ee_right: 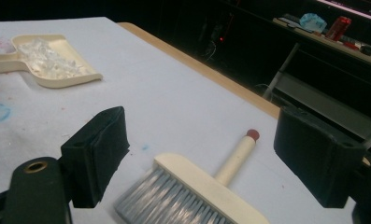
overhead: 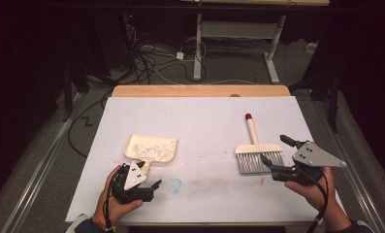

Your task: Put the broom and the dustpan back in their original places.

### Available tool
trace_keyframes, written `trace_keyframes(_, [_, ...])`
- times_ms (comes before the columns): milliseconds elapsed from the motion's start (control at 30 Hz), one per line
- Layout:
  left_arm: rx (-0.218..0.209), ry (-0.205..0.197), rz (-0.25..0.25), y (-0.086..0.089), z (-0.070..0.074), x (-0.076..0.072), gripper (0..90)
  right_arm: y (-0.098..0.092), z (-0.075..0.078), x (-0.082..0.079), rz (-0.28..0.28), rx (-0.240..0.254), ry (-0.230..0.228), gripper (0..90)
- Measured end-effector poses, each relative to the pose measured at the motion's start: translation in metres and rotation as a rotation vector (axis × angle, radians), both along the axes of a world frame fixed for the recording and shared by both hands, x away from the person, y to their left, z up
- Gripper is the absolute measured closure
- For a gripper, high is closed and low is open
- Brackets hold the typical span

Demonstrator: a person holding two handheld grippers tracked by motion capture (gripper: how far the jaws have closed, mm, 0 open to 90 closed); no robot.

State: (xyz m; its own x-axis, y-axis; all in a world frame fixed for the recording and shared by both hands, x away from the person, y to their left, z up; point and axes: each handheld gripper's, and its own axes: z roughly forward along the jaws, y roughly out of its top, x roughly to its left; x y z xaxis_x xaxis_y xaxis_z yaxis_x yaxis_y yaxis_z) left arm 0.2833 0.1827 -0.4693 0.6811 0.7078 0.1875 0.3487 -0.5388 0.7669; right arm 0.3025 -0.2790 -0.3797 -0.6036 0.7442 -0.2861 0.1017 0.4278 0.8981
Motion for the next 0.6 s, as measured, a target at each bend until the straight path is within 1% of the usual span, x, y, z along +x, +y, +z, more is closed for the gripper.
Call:
trace_keyframes(167, [0.001, 0.000, -0.001, 0.000, 0.000, 0.000, 19.2, -0.004, -0.006, -0.002, -0.001, -0.017, 0.010, 18.4])
trace_keyframes(200, [0.001, 0.000, -0.002, 0.000, 0.000, 0.000, 19.2, -0.005, -0.008, -0.002, -0.003, -0.027, 0.011, 18.4])
trace_keyframes(300, [0.004, -0.001, -0.002, -0.001, 0.000, 0.000, 19.2, -0.009, -0.012, -0.003, -0.006, -0.028, 0.021, 18.4])
trace_keyframes(400, [0.007, 0.000, -0.004, -0.001, -0.001, 0.000, 19.2, -0.012, -0.016, -0.004, -0.009, -0.038, 0.024, 18.4])
trace_keyframes(600, [0.010, 0.000, -0.007, -0.002, -0.001, 0.000, 19.2, -0.018, -0.027, -0.007, -0.016, -0.055, 0.046, 18.4])
